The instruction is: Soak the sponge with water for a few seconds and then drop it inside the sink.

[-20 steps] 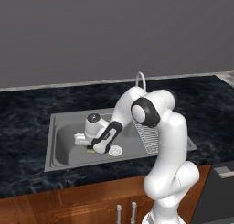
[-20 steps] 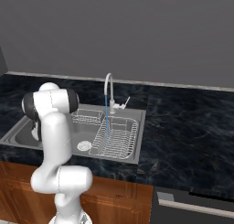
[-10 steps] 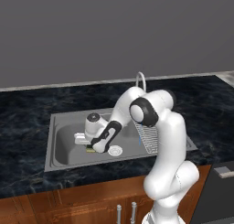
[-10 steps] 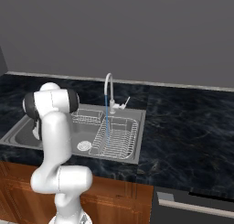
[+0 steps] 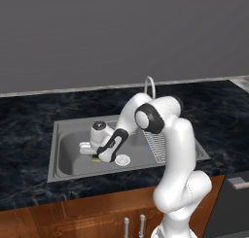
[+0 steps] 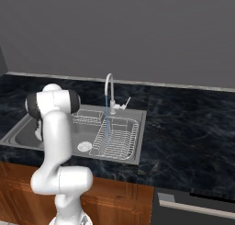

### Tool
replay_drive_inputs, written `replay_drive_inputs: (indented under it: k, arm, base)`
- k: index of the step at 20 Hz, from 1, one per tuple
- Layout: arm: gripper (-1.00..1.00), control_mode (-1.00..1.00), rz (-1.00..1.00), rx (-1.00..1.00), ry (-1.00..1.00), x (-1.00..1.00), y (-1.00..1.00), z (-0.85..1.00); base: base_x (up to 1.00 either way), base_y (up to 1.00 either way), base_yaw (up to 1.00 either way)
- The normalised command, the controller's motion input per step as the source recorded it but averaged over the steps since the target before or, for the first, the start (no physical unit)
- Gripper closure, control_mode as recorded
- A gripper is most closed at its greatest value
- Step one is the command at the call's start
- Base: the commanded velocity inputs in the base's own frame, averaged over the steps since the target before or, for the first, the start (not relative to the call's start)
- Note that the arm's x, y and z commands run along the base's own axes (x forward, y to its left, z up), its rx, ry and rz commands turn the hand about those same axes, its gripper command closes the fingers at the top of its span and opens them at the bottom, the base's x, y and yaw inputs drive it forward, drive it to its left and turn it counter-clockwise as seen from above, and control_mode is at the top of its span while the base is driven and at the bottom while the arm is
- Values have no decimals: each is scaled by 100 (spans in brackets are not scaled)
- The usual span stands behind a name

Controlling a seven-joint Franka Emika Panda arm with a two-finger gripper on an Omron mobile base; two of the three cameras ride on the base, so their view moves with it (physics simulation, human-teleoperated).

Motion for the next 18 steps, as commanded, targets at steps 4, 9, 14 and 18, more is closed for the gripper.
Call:
replay_drive_inputs:
  k: [4,9,14,18]
  arm:
    - [100,-100,0,0,0,13,0,-26]
    - [100,-100,0,-1,0,14,0,-18]
    - [100,-100,0,-1,0,12,0,-13]
    - [100,-100,0,0,0,2,0,-12]
  base:
    - [0,0,0]
    - [0,0,0]
    - [0,0,0]
    - [0,0,0]
